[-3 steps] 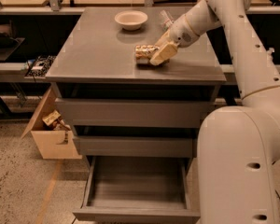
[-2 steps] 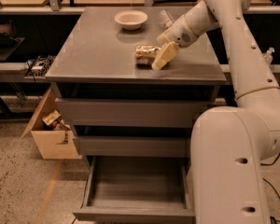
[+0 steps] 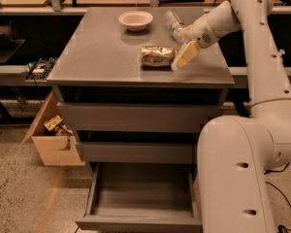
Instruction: Pick orange can from bottom drawer and place on counter
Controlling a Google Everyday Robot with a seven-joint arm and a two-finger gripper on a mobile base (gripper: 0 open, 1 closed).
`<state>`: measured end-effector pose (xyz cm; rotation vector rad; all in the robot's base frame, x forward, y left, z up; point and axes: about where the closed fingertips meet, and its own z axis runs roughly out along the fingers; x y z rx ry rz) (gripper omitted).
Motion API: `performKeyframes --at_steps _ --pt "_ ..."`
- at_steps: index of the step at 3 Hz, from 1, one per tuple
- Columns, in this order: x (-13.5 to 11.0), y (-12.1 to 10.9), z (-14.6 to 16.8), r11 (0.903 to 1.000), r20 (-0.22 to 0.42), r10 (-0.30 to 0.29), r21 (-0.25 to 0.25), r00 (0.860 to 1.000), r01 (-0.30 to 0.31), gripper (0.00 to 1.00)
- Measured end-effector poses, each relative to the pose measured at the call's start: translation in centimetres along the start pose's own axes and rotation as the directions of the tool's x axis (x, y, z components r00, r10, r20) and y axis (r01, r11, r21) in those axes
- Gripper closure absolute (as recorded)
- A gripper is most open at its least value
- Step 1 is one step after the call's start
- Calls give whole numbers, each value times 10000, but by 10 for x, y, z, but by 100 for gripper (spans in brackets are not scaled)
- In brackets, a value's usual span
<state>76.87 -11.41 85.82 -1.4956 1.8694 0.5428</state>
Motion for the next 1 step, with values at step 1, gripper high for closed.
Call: performKeyframes --at_steps 1 --pt "27 -15 -24 9967 -40 408 705 9992 -404 0"
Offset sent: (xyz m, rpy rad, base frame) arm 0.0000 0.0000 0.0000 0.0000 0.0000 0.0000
